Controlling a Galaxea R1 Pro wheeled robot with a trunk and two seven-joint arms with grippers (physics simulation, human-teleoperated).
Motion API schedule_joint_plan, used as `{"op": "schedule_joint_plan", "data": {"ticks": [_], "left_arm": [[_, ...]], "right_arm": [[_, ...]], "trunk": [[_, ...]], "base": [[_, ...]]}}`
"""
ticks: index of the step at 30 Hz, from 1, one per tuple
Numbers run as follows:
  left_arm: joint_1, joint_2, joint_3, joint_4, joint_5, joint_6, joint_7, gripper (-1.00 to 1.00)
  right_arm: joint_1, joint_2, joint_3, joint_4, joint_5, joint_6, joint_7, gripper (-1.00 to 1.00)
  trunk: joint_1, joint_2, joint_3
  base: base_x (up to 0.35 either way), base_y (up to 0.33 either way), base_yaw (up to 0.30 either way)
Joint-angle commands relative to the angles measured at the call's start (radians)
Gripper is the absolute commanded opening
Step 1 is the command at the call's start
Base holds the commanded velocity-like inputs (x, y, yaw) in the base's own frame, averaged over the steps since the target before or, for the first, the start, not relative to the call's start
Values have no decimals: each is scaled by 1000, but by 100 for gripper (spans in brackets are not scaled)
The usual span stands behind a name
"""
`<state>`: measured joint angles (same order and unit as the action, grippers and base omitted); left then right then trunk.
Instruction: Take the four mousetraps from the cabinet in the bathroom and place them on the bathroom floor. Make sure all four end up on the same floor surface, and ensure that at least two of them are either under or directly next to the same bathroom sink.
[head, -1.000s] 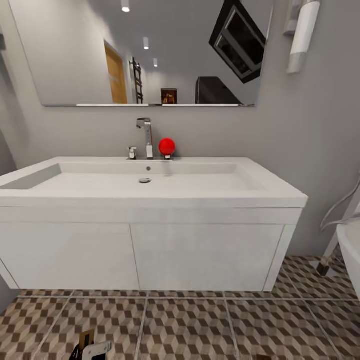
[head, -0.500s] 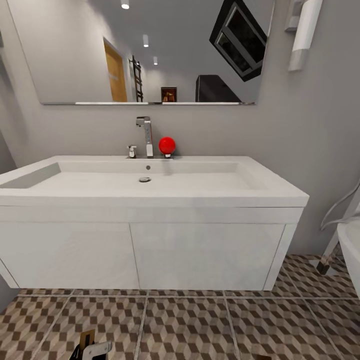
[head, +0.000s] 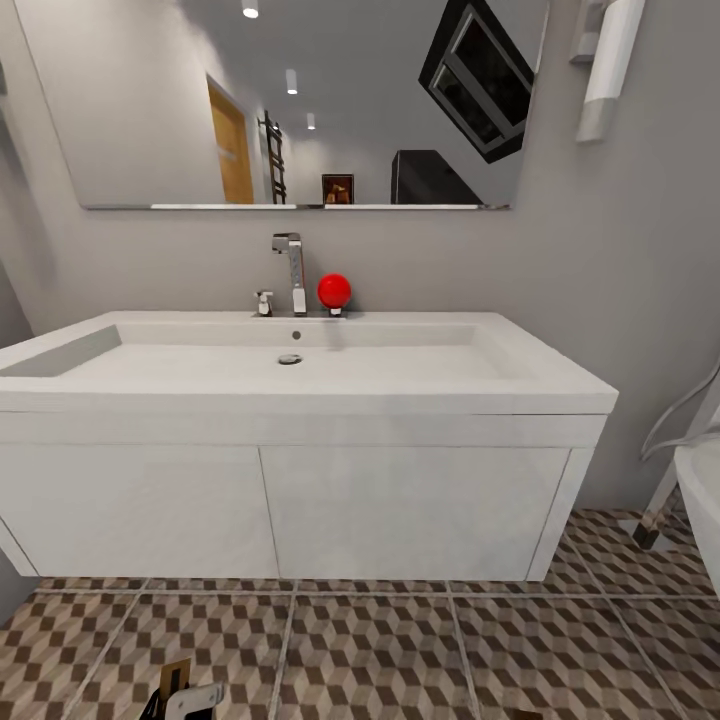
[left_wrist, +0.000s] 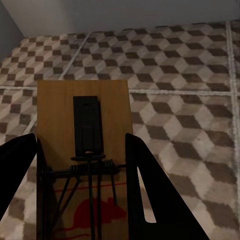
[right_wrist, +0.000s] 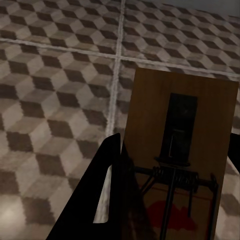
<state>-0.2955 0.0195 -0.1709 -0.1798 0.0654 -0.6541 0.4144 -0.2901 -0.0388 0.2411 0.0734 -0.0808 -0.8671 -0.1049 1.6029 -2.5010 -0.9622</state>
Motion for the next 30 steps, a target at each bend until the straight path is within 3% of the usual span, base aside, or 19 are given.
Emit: {"op": "schedule_joint_plan", "data": {"ticks": [1, 30], "left_arm": [[-1, 0, -9, 0, 7, -2, 4, -100], [-1, 1, -9, 0, 7, -2, 8, -100]], "right_arm": [[-1, 0, 9, 3, -10, -5, 1, -100], [-1, 0, 9, 3, -10, -5, 1, -100]], "trunk": [[0, 0, -1], [0, 0, -1]], "base": [[0, 0, 0], [0, 0, 0]]}}
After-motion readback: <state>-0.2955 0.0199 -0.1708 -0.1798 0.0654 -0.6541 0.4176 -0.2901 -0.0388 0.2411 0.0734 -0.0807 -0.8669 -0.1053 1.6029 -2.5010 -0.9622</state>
